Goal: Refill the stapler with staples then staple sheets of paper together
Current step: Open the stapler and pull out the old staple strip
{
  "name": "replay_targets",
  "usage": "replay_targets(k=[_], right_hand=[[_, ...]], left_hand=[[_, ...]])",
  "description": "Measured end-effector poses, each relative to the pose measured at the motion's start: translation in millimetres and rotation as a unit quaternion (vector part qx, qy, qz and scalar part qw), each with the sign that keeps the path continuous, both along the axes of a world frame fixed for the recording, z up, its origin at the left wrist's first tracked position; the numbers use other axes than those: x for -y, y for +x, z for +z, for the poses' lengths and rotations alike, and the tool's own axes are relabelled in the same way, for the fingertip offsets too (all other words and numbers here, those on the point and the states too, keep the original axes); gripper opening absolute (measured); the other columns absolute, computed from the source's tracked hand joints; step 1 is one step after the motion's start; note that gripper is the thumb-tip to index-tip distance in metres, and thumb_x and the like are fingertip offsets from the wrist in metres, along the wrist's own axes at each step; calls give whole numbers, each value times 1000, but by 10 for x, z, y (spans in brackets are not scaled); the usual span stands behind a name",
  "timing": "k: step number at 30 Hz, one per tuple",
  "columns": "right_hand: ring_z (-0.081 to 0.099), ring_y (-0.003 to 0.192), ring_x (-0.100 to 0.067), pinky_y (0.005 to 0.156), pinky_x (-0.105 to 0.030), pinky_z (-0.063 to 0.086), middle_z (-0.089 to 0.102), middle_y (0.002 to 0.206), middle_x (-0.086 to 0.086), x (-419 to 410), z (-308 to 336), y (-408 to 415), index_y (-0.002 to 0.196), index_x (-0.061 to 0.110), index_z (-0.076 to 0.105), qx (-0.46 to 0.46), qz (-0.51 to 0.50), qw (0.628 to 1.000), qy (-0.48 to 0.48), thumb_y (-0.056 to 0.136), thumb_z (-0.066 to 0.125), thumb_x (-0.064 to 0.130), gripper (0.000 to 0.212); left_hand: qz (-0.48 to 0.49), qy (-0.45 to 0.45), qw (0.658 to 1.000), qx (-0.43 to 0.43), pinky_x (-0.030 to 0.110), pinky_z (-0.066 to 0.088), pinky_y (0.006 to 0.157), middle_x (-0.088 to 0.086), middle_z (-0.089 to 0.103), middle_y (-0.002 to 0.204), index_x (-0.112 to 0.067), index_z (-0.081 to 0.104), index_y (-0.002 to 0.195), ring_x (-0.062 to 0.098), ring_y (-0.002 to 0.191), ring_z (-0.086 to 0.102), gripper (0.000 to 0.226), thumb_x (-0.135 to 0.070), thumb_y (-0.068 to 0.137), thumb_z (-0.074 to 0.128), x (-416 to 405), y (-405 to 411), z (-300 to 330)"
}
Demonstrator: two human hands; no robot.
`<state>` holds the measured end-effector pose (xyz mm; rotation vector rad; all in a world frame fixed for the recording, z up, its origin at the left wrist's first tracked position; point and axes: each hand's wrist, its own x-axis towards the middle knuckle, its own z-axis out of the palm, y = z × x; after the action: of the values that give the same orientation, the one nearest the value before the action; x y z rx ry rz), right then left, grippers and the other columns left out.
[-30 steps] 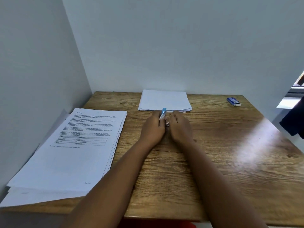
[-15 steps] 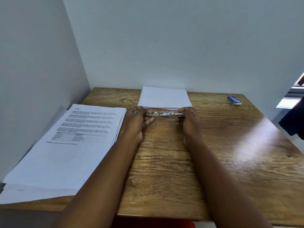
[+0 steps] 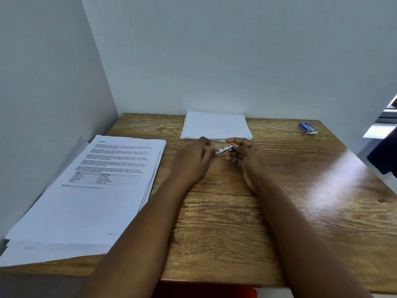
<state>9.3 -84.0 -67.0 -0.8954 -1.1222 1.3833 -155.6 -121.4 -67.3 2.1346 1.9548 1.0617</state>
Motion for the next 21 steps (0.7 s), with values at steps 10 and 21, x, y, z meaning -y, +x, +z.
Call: replay_targets(k=[10, 21], right_hand=[[69, 64, -11, 65, -21, 57, 73, 88, -7, -40, -44, -1, 106, 10, 70, 8, 22, 1000, -7, 99, 48, -1, 26], [66, 68, -13, 70, -21, 56, 70, 87, -9, 0, -21, -17, 98, 8, 69, 38, 37, 999, 2, 99, 45, -5, 27]], left_hand=[[-141, 43, 987, -57, 43, 55, 74, 4, 67, 121, -35, 51, 145, 26, 105, 65, 45, -23, 102, 53, -20, 23, -31], [-129, 53, 990, -29, 36, 50, 67, 1, 72, 111, -19, 59, 124, 27, 95, 66, 27, -25, 98, 58, -25, 42, -25]])
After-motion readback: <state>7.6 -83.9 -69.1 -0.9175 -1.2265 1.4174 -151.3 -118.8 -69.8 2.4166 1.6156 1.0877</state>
